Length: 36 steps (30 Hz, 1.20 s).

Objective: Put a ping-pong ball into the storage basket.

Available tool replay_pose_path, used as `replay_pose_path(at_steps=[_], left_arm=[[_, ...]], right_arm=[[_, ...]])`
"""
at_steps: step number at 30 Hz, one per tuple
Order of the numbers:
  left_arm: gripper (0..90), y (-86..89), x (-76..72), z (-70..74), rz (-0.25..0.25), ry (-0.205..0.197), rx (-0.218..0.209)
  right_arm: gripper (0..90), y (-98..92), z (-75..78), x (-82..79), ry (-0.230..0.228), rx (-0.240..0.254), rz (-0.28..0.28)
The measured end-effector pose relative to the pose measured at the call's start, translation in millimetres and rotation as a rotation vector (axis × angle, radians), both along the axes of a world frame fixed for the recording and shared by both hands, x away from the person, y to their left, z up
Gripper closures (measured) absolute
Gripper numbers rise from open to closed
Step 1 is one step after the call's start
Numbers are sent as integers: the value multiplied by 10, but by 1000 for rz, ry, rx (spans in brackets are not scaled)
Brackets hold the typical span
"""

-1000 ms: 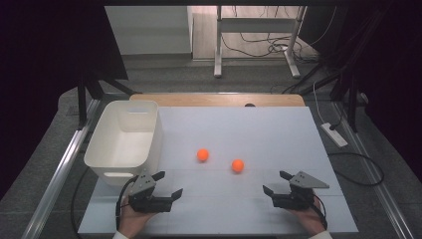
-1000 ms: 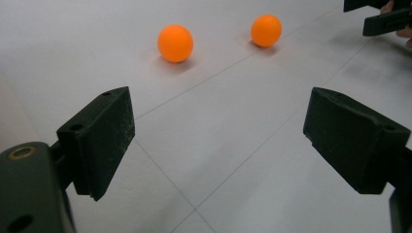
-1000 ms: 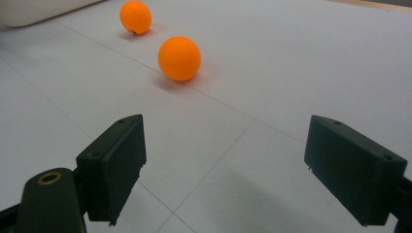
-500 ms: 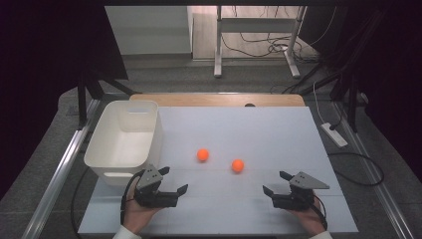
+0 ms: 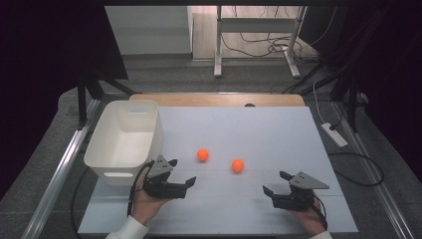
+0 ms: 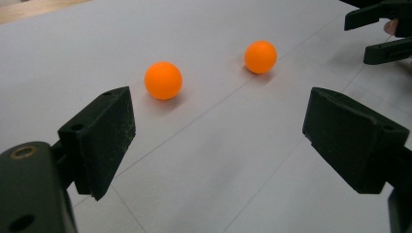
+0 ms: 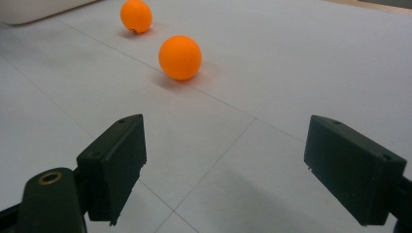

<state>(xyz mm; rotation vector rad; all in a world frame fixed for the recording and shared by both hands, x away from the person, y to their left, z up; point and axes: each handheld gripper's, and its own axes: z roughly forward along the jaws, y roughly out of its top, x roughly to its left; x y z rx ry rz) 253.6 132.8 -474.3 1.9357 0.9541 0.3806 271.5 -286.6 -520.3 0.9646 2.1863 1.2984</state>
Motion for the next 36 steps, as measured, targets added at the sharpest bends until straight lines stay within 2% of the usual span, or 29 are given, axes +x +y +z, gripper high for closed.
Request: replay_pose_path(at_steps=[13,23,36], left_arm=[[129,-123,181,115,-20,9,15],[129,-161,307,110,-17,25,26],[123,-201,453,125,-5,23,31]], right_arm=[[153,-6,-6,3,2,4,-1],[151,-10,-9,0,4,0,-4],[151,-2,-17,8,6,-9,0]])
